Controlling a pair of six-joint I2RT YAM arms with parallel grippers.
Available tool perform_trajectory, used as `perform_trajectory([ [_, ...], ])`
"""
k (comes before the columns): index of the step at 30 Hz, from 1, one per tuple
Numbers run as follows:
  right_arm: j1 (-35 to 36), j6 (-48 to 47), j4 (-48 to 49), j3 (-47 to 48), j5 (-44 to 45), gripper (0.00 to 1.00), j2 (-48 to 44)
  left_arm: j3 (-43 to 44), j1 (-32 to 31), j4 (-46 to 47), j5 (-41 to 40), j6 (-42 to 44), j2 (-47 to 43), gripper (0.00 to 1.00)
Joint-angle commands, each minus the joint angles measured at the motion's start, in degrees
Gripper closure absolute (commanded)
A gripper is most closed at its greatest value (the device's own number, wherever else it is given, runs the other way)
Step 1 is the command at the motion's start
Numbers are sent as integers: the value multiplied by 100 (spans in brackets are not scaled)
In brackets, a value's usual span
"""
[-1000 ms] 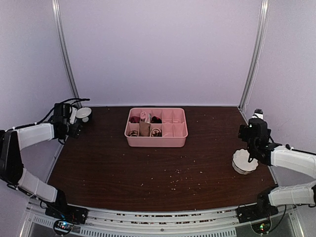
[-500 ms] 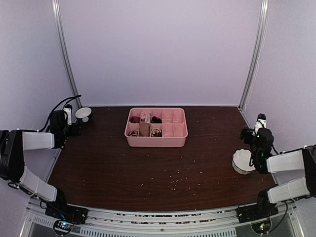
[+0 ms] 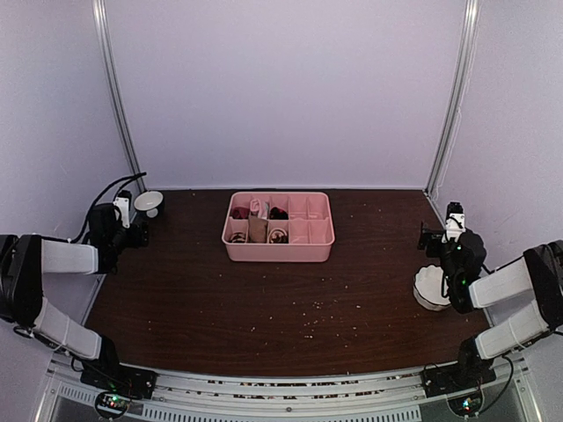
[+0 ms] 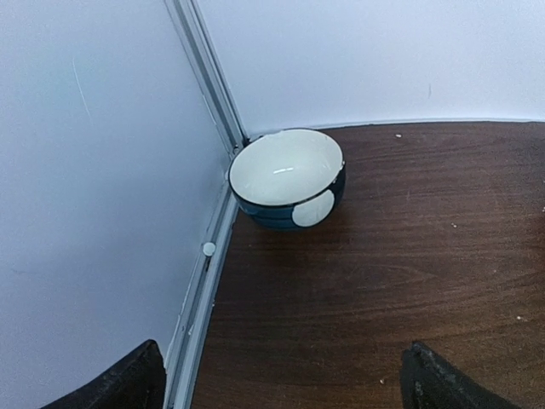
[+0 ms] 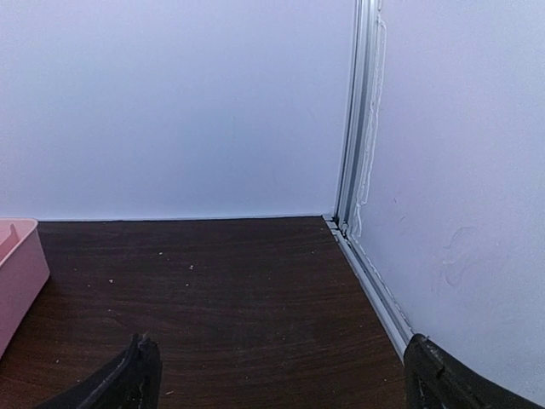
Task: Roll the socks
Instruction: Reset both arms
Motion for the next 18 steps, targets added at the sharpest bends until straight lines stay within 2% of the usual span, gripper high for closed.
perform_trajectory([
  [1, -27, -167, 653, -257, -340, 0, -7, 175, -133, 718, -175, 134, 318, 2],
  [2, -24, -168, 676, -283, -345, 0, -14, -171, -169, 1020, -180, 166, 199, 2],
  [4, -28, -164, 728, -325, -336, 0, -20, -1016, -200, 2241, -172, 155, -56, 2],
  [5, -28, -148, 719, -279, -276, 0, 5, -1637, -198, 3091, -45, 236, 82, 2],
  [6, -28, -111, 596, -181, -180, 0, 34, -2161, -199, 4718, 120, 320, 354, 2],
  [7, -28, -50, 316, -20, -59, 0, 39, -2441, -207, 5428, 374, 399, 362, 2],
  [8, -37, 63, -153, 199, 12, 0, 21, -2412, -202, 5387, 484, 415, 315, 2],
  [9, -149, 174, -367, 283, -129, 0, 19, -2176, -204, 4809, 338, 362, 280, 2],
  [11, -283, 198, -290, 295, -293, 0, 69, -1248, -187, 3026, -229, 78, 189, 2],
  [13, -283, 181, -293, 257, -305, 0, 27, -1214, 51, 3054, 365, 52, 192, 2],
  [18, -283, 159, -239, 236, -339, 0, 27, -1184, 64, 2989, 446, 65, 182, 2],
])
